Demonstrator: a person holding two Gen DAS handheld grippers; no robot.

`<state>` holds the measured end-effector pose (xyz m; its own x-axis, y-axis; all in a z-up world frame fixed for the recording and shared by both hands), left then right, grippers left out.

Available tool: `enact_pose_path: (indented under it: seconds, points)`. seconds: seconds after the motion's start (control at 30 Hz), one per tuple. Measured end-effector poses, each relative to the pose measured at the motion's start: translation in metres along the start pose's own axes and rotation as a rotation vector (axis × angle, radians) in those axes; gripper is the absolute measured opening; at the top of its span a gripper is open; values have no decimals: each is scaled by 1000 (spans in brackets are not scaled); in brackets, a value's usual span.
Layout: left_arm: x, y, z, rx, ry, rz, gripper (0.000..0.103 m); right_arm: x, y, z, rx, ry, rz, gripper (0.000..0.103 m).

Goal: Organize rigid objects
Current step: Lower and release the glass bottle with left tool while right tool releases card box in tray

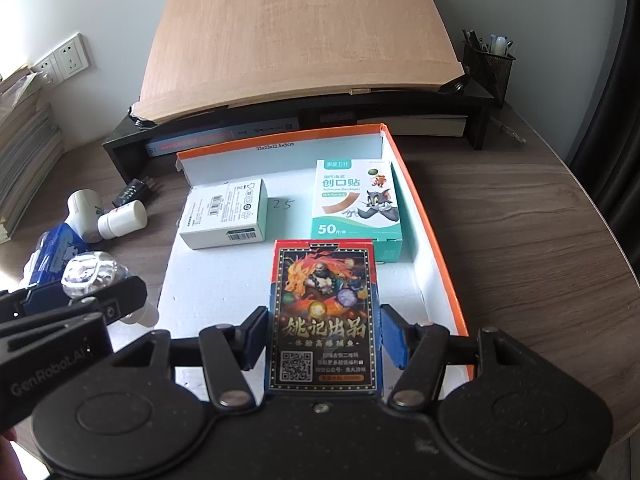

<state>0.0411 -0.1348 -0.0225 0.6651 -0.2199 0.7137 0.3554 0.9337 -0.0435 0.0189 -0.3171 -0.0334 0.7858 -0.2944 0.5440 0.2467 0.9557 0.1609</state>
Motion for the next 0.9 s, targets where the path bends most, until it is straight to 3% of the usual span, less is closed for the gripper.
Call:
enact_pose_path:
  seconds: [0.9]
  points:
    - [0,-10,-17,-16,35,-34,50,-7,-7,-19,-18,63,-4,72]
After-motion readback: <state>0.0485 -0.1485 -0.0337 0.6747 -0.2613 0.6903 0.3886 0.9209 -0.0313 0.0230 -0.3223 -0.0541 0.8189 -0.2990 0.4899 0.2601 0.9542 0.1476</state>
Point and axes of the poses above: each gripper's, at about its wrist camera, not at the fingertips, and z roughly against the way its jaws point, y to its left, x to its top, the point moved 2 cm from there along -z, roughly the way its jaws point
